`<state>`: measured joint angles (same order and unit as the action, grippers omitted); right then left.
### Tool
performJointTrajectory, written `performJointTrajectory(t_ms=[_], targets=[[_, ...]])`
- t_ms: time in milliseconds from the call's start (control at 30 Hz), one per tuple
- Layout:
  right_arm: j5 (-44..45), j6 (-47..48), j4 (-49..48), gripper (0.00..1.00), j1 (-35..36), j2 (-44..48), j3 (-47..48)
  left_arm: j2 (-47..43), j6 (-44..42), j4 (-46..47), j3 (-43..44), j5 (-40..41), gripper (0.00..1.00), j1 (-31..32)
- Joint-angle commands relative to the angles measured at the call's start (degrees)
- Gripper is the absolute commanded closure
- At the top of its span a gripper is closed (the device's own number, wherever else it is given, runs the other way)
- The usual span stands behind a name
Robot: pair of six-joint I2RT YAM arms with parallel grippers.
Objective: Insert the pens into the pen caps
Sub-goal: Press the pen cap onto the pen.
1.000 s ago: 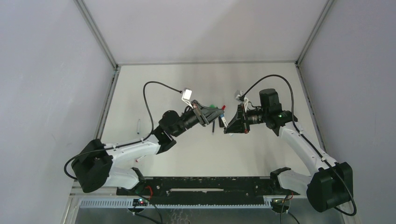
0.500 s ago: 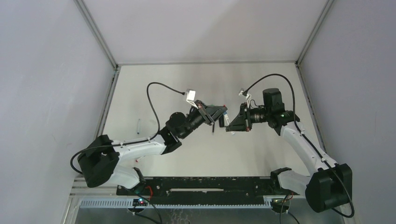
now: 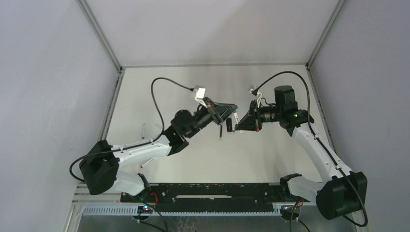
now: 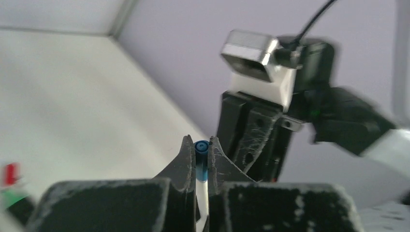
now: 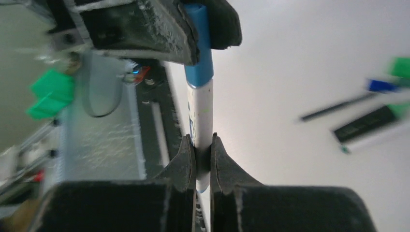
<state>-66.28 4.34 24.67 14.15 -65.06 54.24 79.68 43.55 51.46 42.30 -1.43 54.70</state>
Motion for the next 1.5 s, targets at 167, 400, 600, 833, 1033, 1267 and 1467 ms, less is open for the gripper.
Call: performJointTrajectory(t_ms=[167, 400, 600, 833, 1033, 1267, 1467], targets=[[29.76, 5.81, -12.53, 1.00, -4.55, 2.62, 11.38, 6.60, -14.21, -46.36, 4.19, -23.22, 1.00, 10.31], [-0.85, -3.97, -21.95, 1.00, -8.94, 1.48, 7.90, 4.09, -13.99, -35.22, -1.25, -35.66, 1.00, 9.73], [0.90, -4.75, -22.28, 1.00, -7.56, 2.20, 7.11, 5.78, -14.75, -32.13, -1.38, -37.55, 1.00, 9.76], [-7.38, -7.92, -26.31, 1.00, -7.58, 2.46, 5.09, 7.32, -15.66, -30.79, -2.70, -43.03, 1.00, 9.81], [-2.92, -3.93, -21.64, 1.00, -6.88, 3.05, 5.28, 6.38, -15.40, -30.86, -2.72, -40.63, 1.00, 9.15], [3.01, 8.73, -8.82, 1.00, -3.74, 4.01, 5.97, 1.62, -12.40, -28.18, -2.13, -33.67, 0.98, 7.53], [11.72, 14.16, -4.08, 1.00, -2.38, 5.15, 6.75, -2.79, -12.01, -23.92, -3.67, -35.73, 1.00, 6.59]])
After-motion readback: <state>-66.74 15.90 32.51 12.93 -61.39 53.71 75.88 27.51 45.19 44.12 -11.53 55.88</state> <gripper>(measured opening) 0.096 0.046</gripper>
